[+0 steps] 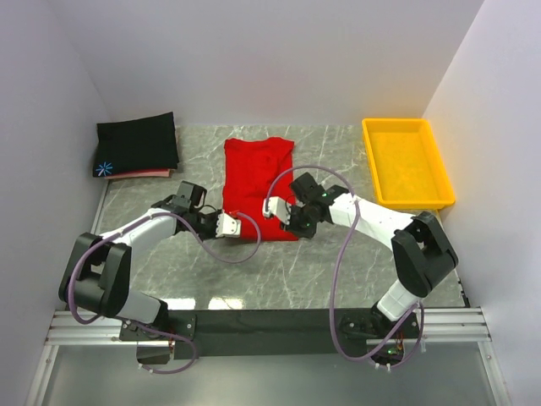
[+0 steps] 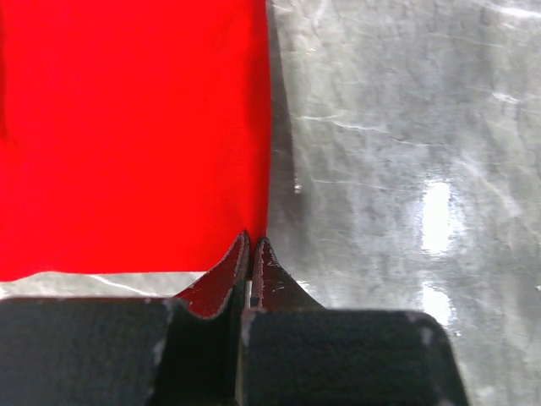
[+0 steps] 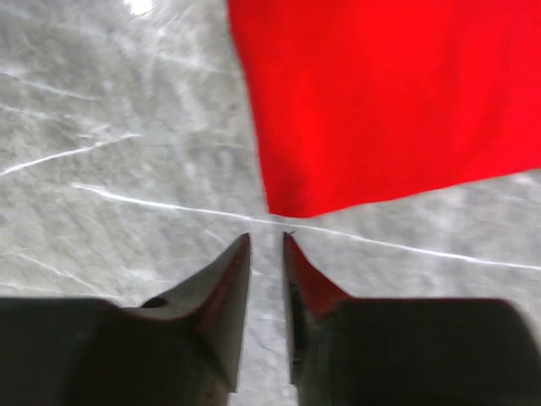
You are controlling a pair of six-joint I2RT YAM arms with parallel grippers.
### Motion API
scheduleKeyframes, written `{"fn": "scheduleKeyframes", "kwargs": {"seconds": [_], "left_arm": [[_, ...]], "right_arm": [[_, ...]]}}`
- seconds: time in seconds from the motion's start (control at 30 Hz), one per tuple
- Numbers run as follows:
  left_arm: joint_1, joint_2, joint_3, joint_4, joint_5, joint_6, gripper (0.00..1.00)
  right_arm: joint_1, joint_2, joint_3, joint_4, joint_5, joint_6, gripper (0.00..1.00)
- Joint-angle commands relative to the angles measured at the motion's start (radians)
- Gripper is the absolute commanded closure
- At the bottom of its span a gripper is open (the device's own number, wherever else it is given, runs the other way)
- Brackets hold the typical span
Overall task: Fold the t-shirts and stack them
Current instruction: Fold the tshirt
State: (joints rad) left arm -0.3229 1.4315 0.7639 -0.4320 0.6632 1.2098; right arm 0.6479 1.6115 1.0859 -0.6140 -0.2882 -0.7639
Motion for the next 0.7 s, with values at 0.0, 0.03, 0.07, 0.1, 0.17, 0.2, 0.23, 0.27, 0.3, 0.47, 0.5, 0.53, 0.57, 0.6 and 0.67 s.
{"fn": "scheduleKeyframes", "kwargs": {"seconds": [0.0,0.03,0.07,0.1,0.17,0.2,0.23,0.27,0.3,0.47,0.5,0.53,0.57,0.6,0.67], "left_arm": [[-0.01,-0.005,-0.014,0.004,0.013,-0.007,0.99],[-0.01,-0.003,-0.017,0.009,0.012,-0.007,0.99],[-0.011,-0.002,-0.018,0.01,0.009,-0.009,0.99],[-0.011,-0.003,-0.023,0.013,0.006,-0.012,0.99],[-0.013,-0.005,-0.025,0.015,0.003,-0.015,0.99],[-0.015,-0.006,-0.026,0.016,0.001,-0.018,0.99],[-0.016,-0.008,-0.028,0.016,-0.002,-0.019,0.99],[-0.018,-0.009,-0.031,0.018,-0.004,-0.021,0.99],[-0.019,-0.009,-0.034,0.018,-0.005,-0.024,0.99],[-0.024,-0.009,-0.034,0.022,-0.014,-0.035,0.99],[-0.025,-0.008,-0.035,0.025,-0.016,-0.036,0.99],[-0.025,-0.006,-0.035,0.026,-0.016,-0.039,0.99],[-0.027,-0.005,-0.037,0.027,-0.017,-0.039,0.99],[-0.027,-0.005,-0.038,0.029,-0.017,-0.042,0.99],[-0.03,-0.006,-0.038,0.03,-0.02,-0.044,0.99]], "right_arm": [[0.032,-0.01,-0.032,0.06,0.027,0.026,0.69],[0.039,0.002,-0.035,0.072,0.024,0.029,0.63],[0.044,0.007,-0.037,0.079,0.024,0.031,0.62],[0.045,0.01,-0.041,0.1,0.027,0.038,0.61],[0.053,0.022,-0.064,0.126,0.046,0.04,0.6],[0.055,0.025,-0.07,0.147,0.049,0.04,0.6],[0.056,0.036,-0.078,0.157,0.05,0.038,0.59],[0.056,0.042,-0.081,0.161,0.052,0.041,0.6],[0.058,0.05,-0.08,0.161,0.05,0.038,0.6],[0.062,0.087,-0.098,0.174,0.047,0.035,0.6],[0.064,0.091,-0.106,0.178,0.049,0.035,0.6],[0.064,0.103,-0.104,0.178,0.052,0.035,0.6],[0.064,0.11,-0.101,0.175,0.05,0.037,0.6],[0.064,0.117,-0.096,0.169,0.049,0.035,0.61],[0.064,0.143,-0.072,0.143,0.041,0.041,0.69]]}}
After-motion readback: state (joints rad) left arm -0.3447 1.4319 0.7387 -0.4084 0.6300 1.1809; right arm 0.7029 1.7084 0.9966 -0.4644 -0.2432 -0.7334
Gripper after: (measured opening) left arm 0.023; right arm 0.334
